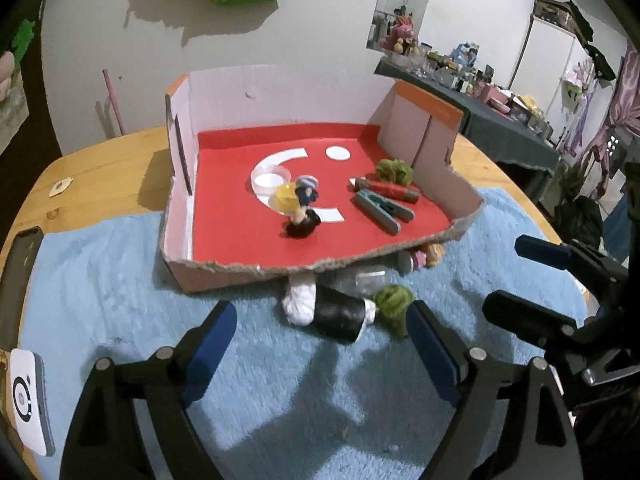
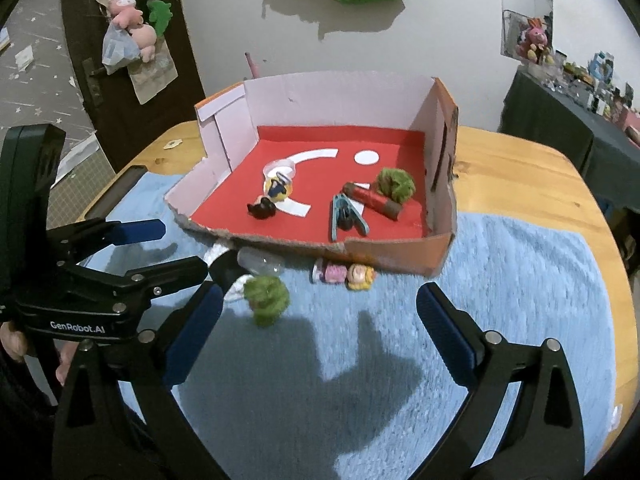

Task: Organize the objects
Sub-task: 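Withdraw both tools from the box back over the rug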

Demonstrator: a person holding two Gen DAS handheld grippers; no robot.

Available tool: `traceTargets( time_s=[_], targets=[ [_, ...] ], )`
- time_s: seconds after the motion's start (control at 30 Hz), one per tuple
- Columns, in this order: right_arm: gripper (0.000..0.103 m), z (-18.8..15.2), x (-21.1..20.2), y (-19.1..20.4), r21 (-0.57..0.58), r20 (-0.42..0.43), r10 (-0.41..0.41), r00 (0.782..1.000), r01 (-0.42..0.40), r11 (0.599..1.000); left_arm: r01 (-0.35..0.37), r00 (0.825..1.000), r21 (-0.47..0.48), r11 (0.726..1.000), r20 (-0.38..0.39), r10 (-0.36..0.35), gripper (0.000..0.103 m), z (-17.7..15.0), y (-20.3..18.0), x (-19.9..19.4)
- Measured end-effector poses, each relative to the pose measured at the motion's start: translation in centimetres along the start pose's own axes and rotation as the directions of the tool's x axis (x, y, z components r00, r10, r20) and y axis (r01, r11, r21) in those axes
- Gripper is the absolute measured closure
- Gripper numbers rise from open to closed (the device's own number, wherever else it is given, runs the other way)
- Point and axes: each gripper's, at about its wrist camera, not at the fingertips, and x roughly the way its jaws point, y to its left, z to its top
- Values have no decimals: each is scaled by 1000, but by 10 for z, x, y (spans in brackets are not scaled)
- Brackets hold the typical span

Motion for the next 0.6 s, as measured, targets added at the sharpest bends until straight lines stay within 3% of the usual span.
traceTargets(
  time_s=[0.6],
  targets=[
    [4, -14, 29, -15, 39, -66, -83, 994, 86, 996, -25, 998, 25, 999, -56, 27, 14, -14, 1, 22]
  ],
)
